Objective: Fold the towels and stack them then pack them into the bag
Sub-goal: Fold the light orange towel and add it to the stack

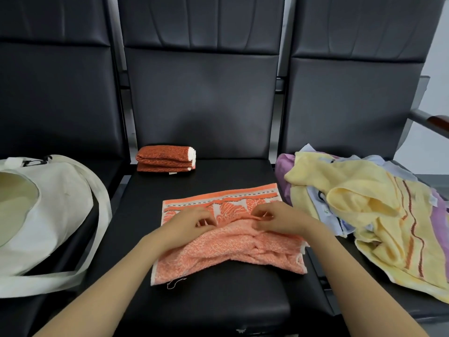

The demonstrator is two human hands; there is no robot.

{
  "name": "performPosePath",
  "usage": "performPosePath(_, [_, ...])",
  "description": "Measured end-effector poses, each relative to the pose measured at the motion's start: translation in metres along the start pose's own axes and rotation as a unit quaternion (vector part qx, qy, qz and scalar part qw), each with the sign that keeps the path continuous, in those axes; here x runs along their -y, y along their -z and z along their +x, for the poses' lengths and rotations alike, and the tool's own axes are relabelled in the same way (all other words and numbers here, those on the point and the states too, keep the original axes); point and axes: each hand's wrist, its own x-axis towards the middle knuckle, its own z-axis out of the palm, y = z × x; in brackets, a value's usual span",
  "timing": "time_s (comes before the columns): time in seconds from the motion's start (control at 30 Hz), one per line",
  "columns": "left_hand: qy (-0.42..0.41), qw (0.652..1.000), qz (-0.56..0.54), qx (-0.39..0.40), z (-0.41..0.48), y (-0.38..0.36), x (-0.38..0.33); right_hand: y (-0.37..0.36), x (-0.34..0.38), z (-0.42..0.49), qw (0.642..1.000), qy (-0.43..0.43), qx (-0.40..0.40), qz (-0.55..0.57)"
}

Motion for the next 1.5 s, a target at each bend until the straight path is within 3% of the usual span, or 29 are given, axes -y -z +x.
performPosePath(0.07, [0.009, 1.0, -0.005, 0.023, 0.002, -0.004, 0.002, -0.004, 0.003, 0.004, 1.0, 0.006, -0.003, -0.026])
performPosePath(0.2, [0.038, 0.999, 0.005, 0.028, -0.003, 0.006, 0.003, -0.001, 0.008, 0.005, 0.992, -0.009, -0.121, 0.036])
performPosePath(0.33, [0.106, 0.991, -0.068, -0.051, -0.008, 0.024, 0.012, 0.005, -0.001, 0.009, 0.983, -0.037, -0.179, 0.028])
performPosePath(0.47, [0.196, 0.943, -0.232, -0.138, -0.012, 0.039, 0.031, 0.013, -0.016, 0.01, 0.978, -0.049, -0.192, 0.065])
performPosePath(0.6, [0.255, 0.887, -0.342, -0.179, -0.014, 0.036, 0.047, 0.011, -0.029, 0.017, 0.944, -0.095, -0.247, 0.199])
performPosePath(0.7, [0.295, 0.872, -0.314, -0.233, -0.007, 0.031, 0.054, 0.008, -0.041, 0.03, 0.928, -0.147, -0.276, 0.205])
performPosePath(0.97, [0.314, 0.895, -0.166, -0.27, 0.018, 0.032, 0.056, 0.022, -0.032, 0.06, 0.916, -0.164, -0.31, 0.193])
performPosePath(1.13, [0.311, 0.91, -0.073, -0.264, 0.021, 0.02, 0.073, 0.007, -0.034, 0.068, 0.937, -0.216, -0.274, 0.002])
performPosePath(1.3, [0.336, 0.914, -0.096, -0.209, 0.029, 0.027, 0.074, 0.001, -0.046, 0.073, 0.925, -0.204, -0.276, 0.162])
performPosePath(1.5, [0.338, 0.927, -0.055, -0.152, 0.021, 0.035, 0.069, 0.008, -0.035, 0.054, 0.931, -0.116, -0.314, 0.145])
